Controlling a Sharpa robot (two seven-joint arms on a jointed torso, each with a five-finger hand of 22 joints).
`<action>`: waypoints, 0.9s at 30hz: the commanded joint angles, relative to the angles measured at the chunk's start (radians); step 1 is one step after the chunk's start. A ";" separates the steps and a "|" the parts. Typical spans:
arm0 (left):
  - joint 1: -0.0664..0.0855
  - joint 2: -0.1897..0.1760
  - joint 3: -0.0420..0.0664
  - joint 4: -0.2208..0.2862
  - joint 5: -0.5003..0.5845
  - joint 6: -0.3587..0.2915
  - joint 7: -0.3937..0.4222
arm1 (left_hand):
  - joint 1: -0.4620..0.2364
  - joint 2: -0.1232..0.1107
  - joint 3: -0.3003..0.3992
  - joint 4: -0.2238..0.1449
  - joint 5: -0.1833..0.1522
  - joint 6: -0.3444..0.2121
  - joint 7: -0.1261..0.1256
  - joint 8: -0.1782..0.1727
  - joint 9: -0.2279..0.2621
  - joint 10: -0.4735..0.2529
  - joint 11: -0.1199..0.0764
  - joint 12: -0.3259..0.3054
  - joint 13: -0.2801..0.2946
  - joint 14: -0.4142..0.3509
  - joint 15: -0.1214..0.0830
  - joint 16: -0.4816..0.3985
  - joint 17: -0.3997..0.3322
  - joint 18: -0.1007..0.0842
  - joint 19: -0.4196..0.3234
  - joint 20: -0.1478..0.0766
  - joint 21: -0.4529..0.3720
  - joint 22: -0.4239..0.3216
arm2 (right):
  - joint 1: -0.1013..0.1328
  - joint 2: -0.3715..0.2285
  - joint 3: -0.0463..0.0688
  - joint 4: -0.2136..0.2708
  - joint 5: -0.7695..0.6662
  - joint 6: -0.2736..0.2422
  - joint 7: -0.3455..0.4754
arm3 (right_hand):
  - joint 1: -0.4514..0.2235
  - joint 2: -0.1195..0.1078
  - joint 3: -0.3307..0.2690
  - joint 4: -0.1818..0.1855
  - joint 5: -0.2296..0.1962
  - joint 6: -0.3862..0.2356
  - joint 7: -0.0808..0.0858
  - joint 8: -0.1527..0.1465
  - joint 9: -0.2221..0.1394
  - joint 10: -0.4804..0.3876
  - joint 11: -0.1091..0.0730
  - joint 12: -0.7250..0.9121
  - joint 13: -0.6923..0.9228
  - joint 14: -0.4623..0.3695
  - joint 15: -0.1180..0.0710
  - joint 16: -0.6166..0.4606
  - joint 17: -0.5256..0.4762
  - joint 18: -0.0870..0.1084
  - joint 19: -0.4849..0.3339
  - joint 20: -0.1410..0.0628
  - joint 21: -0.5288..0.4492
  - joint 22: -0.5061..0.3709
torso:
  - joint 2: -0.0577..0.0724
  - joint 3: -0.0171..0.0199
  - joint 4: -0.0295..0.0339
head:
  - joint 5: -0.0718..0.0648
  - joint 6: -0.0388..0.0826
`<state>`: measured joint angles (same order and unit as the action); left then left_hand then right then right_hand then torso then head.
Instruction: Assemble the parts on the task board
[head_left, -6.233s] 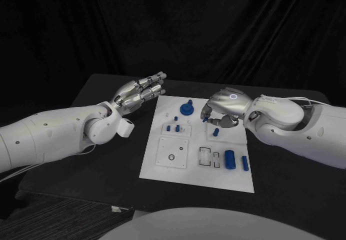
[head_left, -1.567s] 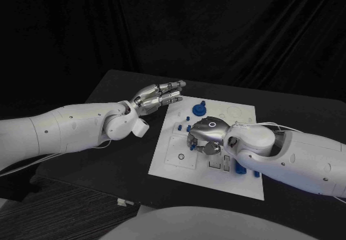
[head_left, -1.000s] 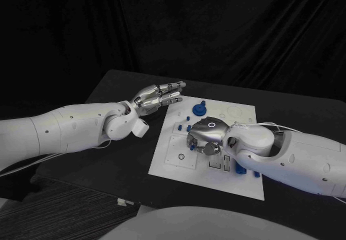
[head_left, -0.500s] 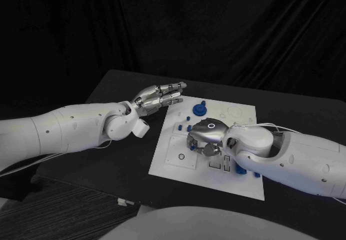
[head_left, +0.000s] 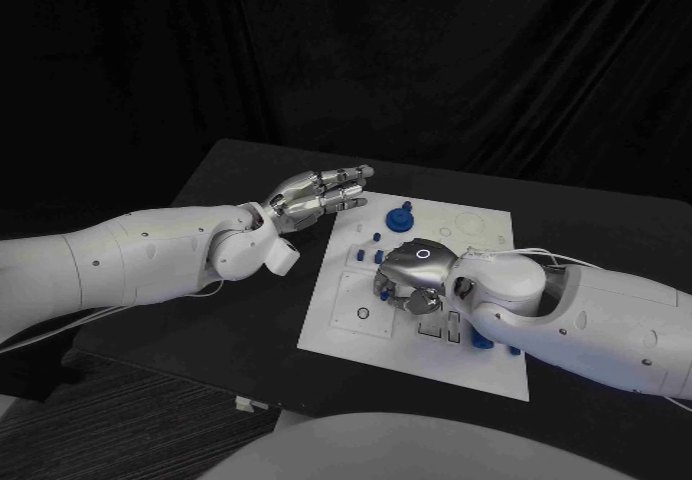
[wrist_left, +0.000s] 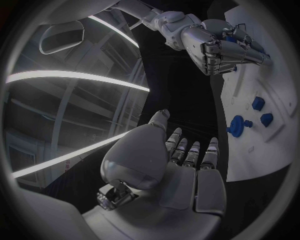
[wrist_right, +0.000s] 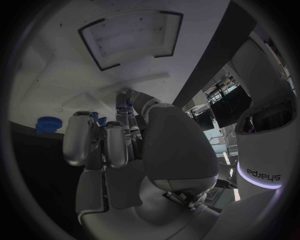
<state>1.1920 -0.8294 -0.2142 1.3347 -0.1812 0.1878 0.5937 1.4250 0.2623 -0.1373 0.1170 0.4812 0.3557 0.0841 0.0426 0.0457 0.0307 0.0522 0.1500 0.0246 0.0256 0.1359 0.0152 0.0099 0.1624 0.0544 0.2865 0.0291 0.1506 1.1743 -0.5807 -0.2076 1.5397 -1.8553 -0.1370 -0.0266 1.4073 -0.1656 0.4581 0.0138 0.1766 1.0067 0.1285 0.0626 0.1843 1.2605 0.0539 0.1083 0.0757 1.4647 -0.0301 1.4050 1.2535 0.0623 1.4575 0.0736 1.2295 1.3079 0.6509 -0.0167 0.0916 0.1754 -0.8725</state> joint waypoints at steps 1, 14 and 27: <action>-0.002 0.000 0.001 0.002 0.006 0.014 0.007 | 0.003 0.004 0.001 -0.003 0.003 0.003 0.008 0.005 0.001 0.000 0.010 0.007 0.002 0.001 0.007 0.006 0.001 0.019 0.004 0.001 0.004 0.002 | -0.002 -0.001 0.000 0.000 -0.007 0.020 -0.042 | -0.017 -0.004 -0.001 0.006 -0.007 -0.070 -0.013 -0.002 -0.022 -0.021 0.001 -0.005 -0.002 0.041 0.008 -0.009 -0.010 0.009 -0.003 0.007 -0.008 0.168 | 0.000 -0.0001 -0.0001 | 0.002 0.000; -0.002 -0.005 0.001 0.004 0.006 0.016 0.002 | 0.003 0.004 0.002 -0.004 0.003 0.003 0.009 0.005 0.001 0.001 0.010 0.008 0.002 0.002 0.008 0.006 0.001 0.019 0.005 0.001 0.004 0.003 | 0.001 -0.044 0.000 0.019 -0.008 -0.115 -0.067 | -0.030 -0.022 -0.117 0.052 -0.024 -0.277 -0.117 0.000 -0.093 -0.154 0.037 -0.036 -0.010 0.031 0.034 -0.050 -0.077 0.014 -0.006 0.029 -0.042 0.158 | 0.000 0.0002 0.0006 | 0.004 0.000; -0.002 -0.008 0.001 0.004 0.006 0.014 -0.001 | 0.000 0.002 0.005 -0.006 0.002 0.005 0.012 0.006 0.002 0.006 0.015 0.024 0.004 0.003 0.009 0.008 0.002 0.019 0.008 0.002 0.005 0.005 | 0.125 -0.175 0.001 0.077 -0.008 -0.141 -0.098 | -0.053 -0.118 -0.397 0.283 -0.105 -0.242 -0.181 0.003 -0.116 -0.454 0.053 -0.046 -0.014 0.028 0.012 -0.068 -0.106 0.026 -0.018 0.011 -0.111 0.141 | 0.000 0.0002 0.0001 | -0.006 0.000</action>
<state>1.1914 -0.8391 -0.2142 1.3369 -0.1811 0.1922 0.5842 1.4250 0.2623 -0.1347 0.1143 0.4812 0.3593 0.0877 0.0426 0.0466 0.0377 0.0591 0.1669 0.0276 0.0291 0.1394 0.0190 0.0108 0.1625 0.0543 0.2865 0.0291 0.1538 1.2939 -0.7504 -0.2061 1.6103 -1.8555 -0.2719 -0.0799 1.3565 -0.2727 0.0772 0.2881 0.0716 0.7692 -0.0494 0.0674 0.0689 0.8164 0.1065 0.0648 0.0628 1.4661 -0.0122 1.3400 1.1484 0.0790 1.4414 0.0855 1.1208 1.3076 0.6503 -0.0166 0.0917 0.1736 -0.8725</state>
